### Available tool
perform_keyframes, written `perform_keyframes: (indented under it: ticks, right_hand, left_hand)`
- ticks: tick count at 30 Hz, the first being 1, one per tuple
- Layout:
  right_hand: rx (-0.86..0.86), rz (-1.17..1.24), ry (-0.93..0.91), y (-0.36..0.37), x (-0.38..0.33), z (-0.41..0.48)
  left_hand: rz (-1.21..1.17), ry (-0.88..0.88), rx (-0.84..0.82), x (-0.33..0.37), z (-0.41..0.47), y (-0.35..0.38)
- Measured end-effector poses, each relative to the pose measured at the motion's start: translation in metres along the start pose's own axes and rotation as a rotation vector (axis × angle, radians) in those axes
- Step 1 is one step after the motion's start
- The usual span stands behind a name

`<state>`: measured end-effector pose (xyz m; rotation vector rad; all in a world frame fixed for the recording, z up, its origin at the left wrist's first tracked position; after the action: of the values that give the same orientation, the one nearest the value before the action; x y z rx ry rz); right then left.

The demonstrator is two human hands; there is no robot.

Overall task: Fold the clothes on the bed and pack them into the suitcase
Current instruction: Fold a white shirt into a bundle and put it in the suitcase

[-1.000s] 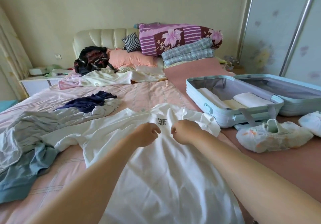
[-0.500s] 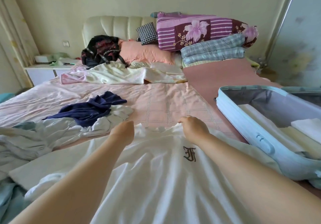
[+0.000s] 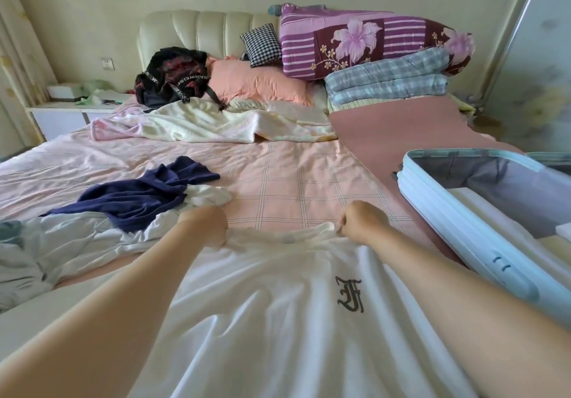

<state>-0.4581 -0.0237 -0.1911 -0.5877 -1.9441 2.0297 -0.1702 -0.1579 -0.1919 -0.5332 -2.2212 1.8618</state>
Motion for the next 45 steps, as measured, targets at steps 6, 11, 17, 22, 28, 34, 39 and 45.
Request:
perform_keyframes:
  ticks: [6, 11, 17, 22, 28, 34, 39, 45]
  right_hand:
    - [0.203, 0.177, 0.212, -0.019, -0.007, 0.011]
    - [0.375, 0.288, 0.259, -0.018, -0.021, 0.031]
    - [0.458, 0.293, 0.132, -0.008, -0.023, 0.080]
    - [0.014, 0.064, -0.051, 0.062, -0.032, 0.100]
    - [-0.055, -0.104, -0.103, 0.071, -0.033, 0.096]
    - [0.029, -0.026, -0.146, 0.032, -0.014, 0.038]
    - [0.188, 0.043, -0.092, -0.012, 0.047, -0.024]
    - [0.138, 0.147, -0.005, -0.028, 0.116, -0.092]
  left_hand:
    - [-0.188, -0.153, 0.234, -0.001, 0.006, -0.028]
    - [-0.454, -0.233, 0.419, -0.010, 0.037, -0.026]
    - [-0.594, -0.176, 0.512, -0.006, 0.080, -0.032]
    - [-0.485, 0.029, 0.125, 0.017, 0.103, 0.023]
    - [-0.306, 0.093, 0.075, 0.021, 0.096, 0.037]
    - [-0.355, 0.182, 0.150, 0.072, 0.053, 0.001]
    - [-0.465, 0.438, 0.211, 0.182, -0.022, -0.013]
    - [-0.466, 0.656, 0.179, 0.283, -0.094, -0.003]
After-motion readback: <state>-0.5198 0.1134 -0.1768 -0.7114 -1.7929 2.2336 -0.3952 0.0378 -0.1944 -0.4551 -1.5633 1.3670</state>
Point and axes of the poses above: each hand's wrist, its own z-axis towards the middle knuckle, its own y-axis out of the palm, x = y × z, the point moved 7 cm from there along z, towards the middle knuckle, and after that the axes turned 6 degrees about -z, right-handed, at the moved point
